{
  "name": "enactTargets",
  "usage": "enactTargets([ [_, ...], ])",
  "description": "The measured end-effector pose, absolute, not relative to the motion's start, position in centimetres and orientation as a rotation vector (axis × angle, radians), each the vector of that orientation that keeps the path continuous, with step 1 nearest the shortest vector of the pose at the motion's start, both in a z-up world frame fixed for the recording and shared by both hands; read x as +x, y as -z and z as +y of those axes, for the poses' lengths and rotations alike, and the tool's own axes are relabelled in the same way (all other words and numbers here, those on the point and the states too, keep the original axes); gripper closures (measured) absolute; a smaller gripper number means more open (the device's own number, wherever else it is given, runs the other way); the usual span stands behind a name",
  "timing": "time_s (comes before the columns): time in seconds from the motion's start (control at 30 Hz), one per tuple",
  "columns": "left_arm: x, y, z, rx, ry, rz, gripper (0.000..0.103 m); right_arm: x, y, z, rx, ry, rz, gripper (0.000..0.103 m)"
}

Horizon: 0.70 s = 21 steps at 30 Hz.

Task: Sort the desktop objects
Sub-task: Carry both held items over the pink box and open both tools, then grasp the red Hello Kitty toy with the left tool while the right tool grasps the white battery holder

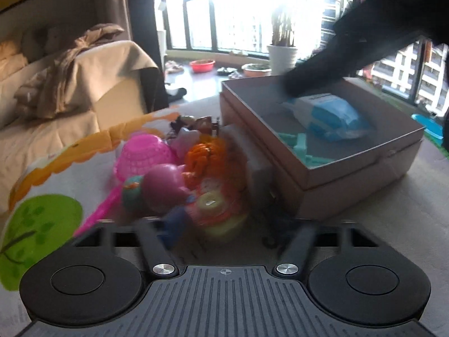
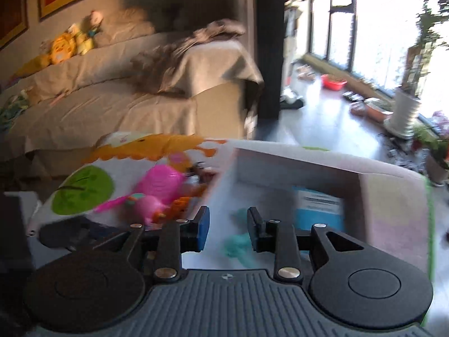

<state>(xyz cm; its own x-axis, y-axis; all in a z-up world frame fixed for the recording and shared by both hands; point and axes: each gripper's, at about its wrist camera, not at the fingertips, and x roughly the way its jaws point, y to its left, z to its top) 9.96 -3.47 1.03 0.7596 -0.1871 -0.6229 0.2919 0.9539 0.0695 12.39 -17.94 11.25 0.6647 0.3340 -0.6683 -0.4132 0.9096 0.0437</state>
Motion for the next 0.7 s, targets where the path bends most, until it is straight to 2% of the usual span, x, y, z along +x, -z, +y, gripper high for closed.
enactTargets([
  [0.03,9.9,-1.0,-3.1,0.165,0.264,0.662,0.054,13.4,-10.9,-16.6,-0.127,-0.437,0.75,0.074],
  [0.07,9.8,-1.0,-2.6,0.151,0.274,0.673,0.06,14.2,-10.6,-15.5,-0.141,-0.445,0.768,0.074],
  [0.1,9.5,-1.0,-2.0,0.14,0.282,0.683,0.071,15.2,-10.0,-14.1,-0.165,-0.45,0.783,0.074],
  [0.17,8.9,-0.7,-1.3,0.143,0.275,0.706,0.081,16.7,-8.9,-11.5,-0.259,-0.445,0.773,0.075],
  [0.23,7.8,-0.6,-0.3,0.139,0.253,0.72,0.078,18.2,-7.6,-9.5,-0.356,-0.414,0.764,0.075],
  [0.27,7.3,-0.6,0.3,0.131,0.244,0.723,0.074,18.9,-6.9,-8.8,-0.374,-0.407,0.785,0.076],
  [0.3,6.8,-0.8,0.8,0.121,0.238,0.728,0.061,19.5,-6.2,-8.5,-0.378,-0.401,0.815,0.078],
  [0.37,6.1,-1.2,1.6,0.103,0.22,0.726,0.046,19.6,-5.7,-8.4,-0.38,-0.397,0.833,0.079],
  [0.5,5.7,-1.7,2.8,0.079,0.194,0.723,0.038,16.9,-6.9,-10.0,-0.3,-0.489,0.887,0.079],
  [0.7,6.7,-1.9,3.1,0.011,0.192,0.753,0.035,9.5,-7.8,-15.1,-0.24,-0.596,0.891,0.082],
])
